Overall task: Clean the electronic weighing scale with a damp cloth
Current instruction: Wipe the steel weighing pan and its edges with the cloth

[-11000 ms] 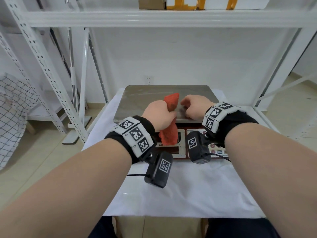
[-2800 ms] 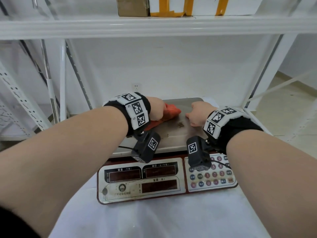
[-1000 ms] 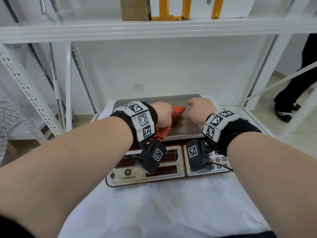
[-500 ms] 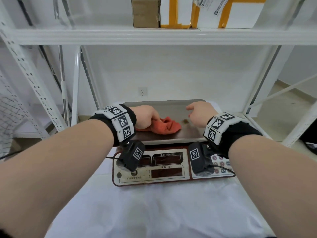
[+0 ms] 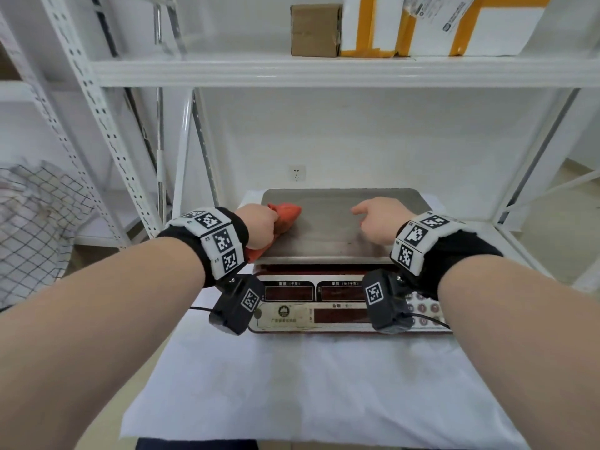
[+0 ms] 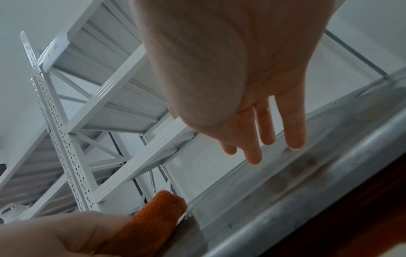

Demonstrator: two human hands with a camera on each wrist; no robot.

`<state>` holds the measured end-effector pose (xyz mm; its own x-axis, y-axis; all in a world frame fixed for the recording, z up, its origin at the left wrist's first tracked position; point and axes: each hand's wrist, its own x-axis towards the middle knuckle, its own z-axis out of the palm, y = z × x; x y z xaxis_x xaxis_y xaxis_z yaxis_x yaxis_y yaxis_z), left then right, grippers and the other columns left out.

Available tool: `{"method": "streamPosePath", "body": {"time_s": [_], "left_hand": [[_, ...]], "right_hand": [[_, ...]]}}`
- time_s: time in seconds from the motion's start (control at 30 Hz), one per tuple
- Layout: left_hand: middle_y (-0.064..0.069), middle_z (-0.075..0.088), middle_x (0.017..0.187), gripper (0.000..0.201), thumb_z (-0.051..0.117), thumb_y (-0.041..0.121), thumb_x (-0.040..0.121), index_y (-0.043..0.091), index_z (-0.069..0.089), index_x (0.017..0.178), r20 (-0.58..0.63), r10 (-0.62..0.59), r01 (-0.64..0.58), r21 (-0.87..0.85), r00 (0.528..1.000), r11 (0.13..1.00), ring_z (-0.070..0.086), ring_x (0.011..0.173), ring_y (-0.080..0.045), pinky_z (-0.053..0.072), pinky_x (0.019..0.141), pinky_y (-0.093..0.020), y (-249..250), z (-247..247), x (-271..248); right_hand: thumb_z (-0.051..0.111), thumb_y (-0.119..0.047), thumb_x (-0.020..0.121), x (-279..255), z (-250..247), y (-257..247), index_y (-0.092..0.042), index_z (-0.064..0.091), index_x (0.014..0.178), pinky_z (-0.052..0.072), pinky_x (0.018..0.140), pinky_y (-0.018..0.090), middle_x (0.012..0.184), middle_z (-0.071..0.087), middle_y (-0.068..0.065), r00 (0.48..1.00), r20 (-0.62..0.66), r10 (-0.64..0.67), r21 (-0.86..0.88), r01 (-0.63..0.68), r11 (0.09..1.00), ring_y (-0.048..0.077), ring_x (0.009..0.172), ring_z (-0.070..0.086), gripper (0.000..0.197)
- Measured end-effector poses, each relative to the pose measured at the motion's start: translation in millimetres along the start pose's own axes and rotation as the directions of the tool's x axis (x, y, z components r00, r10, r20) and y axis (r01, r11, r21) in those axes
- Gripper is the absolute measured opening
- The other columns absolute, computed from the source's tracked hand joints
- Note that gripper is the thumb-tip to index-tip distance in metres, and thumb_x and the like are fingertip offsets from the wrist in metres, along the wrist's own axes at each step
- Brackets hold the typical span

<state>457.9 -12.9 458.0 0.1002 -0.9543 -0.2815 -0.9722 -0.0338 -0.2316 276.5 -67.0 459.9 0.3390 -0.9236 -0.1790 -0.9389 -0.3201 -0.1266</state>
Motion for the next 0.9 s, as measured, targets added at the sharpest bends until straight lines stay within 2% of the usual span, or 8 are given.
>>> {"method": "streamPosePath", "body": {"time_s": [0.1, 0.2, 0.27, 0.5, 0.6, 0.7, 0.8, 0.9], "left_hand": [[-0.014, 0.034, 0.149, 0.057, 0.048, 0.005, 0.095, 0.006, 0.024, 0.147, -0.001, -0.015, 0.015, -0.049, 1.000, 0.999, 0.042, 0.131, -0.028, 0.035, 0.102, -0.030, 15.1, -3.0, -7.3], [-0.006, 0.012, 0.158, 0.101, 0.067, 0.001, 0.082, 0.017, -0.005, 0.151, 0.057, -0.018, 0.023, -0.098, 0.998, 0.995, 0.043, 0.131, -0.026, 0.043, 0.095, -0.031, 24.4, -7.2, -0.7], [-0.007, 0.017, 0.157, 0.096, 0.057, -0.005, 0.086, 0.024, -0.007, 0.151, 0.108, -0.007, 0.025, -0.165, 0.994, 0.986, 0.059, 0.111, -0.031, 0.050, 0.073, -0.032, 31.1, -11.7, 0.2], [-0.007, 0.025, 0.155, 0.086, 0.038, -0.012, 0.087, 0.033, 0.001, 0.150, 0.040, 0.168, -0.152, -0.256, 0.985, 0.955, 0.064, 0.081, -0.030, 0.045, 0.042, -0.028, 75.4, -21.7, 4.9], [-0.018, 0.040, 0.142, 0.069, 0.041, 0.002, 0.095, 0.026, 0.009, 0.151, 0.055, 0.201, -0.172, -0.332, 0.978, 0.928, 0.063, 0.096, -0.037, 0.051, 0.048, -0.033, 107.5, -25.2, 11.4], [-0.010, 0.047, 0.140, 0.052, 0.038, 0.010, 0.099, 0.027, 0.028, 0.147, -0.065, 0.251, -0.253, -0.457, 0.966, 0.853, 0.052, 0.122, -0.028, 0.050, 0.080, -0.025, 133.0, -27.2, 10.3], [-0.006, 0.044, 0.144, 0.052, 0.039, 0.005, 0.097, 0.025, 0.032, 0.145, -0.099, 0.312, -0.323, -0.431, 0.945, 0.843, 0.049, 0.125, -0.024, 0.041, 0.071, -0.017, 155.2, -32.8, 11.7], [-0.005, 0.038, 0.148, 0.050, 0.035, 0.007, 0.099, 0.018, 0.029, 0.147, -0.035, 0.358, -0.350, -0.314, 0.933, 0.882, 0.042, 0.131, -0.025, 0.039, 0.088, -0.027, 181.0, -51.7, 5.4]], "right_hand": [[0.036, -0.004, 0.097, -2.9, 0.2, 5.1, -0.018, 0.033, 0.147, 0.026, 0.114, 0.030, 0.154, 0.030, 0.003, 1.000, -0.014, 0.003, 0.004, -0.003, 1.000, 0.023, 0.140, 0.030, 0.051], [0.035, -0.004, 0.096, -5.7, 1.3, 12.7, -0.018, 0.035, 0.146, 0.027, 0.113, 0.029, 0.153, 0.031, 0.003, 1.000, -0.030, 0.007, 0.029, -0.006, 1.000, 0.023, 0.140, 0.031, 0.052], [0.036, -0.004, 0.096, -7.6, 1.5, 18.3, -0.018, 0.035, 0.146, 0.027, 0.113, 0.030, 0.153, 0.032, 0.003, 0.999, -0.036, 0.018, 0.055, -0.016, 0.998, 0.023, 0.140, 0.031, 0.052], [0.039, -0.006, 0.097, -16.8, 0.9, 48.1, -0.017, 0.039, 0.143, 0.028, 0.111, 0.029, 0.150, 0.036, 0.003, 0.994, -0.086, 0.062, 0.128, -0.051, 0.990, 0.022, 0.138, 0.034, 0.048], [0.040, -0.007, 0.097, -20.4, 1.0, 62.3, -0.017, 0.042, 0.142, 0.027, 0.112, 0.028, 0.149, 0.038, 0.003, 0.991, -0.114, 0.067, 0.112, -0.054, 0.992, 0.021, 0.138, 0.034, 0.046], [0.041, -0.009, 0.097, -25.6, -1.2, 77.3, -0.021, 0.043, 0.141, 0.026, 0.113, 0.030, 0.149, 0.039, 0.001, 0.987, -0.135, 0.087, 0.068, -0.078, 0.995, 0.019, 0.137, 0.035, 0.046], [0.041, -0.009, 0.096, -33.1, -5.7, 92.7, -0.019, 0.044, 0.140, 0.028, 0.113, 0.030, 0.147, 0.042, 0.003, 0.982, -0.152, 0.112, 0.053, -0.105, 0.993, 0.021, 0.136, 0.038, 0.045], [0.043, -0.009, 0.096, -39.1, -7.0, 106.6, -0.016, 0.047, 0.138, 0.029, 0.109, 0.027, 0.145, 0.044, 0.006, 0.976, -0.162, 0.146, 0.091, -0.133, 0.987, 0.022, 0.134, 0.039, 0.043]]}}
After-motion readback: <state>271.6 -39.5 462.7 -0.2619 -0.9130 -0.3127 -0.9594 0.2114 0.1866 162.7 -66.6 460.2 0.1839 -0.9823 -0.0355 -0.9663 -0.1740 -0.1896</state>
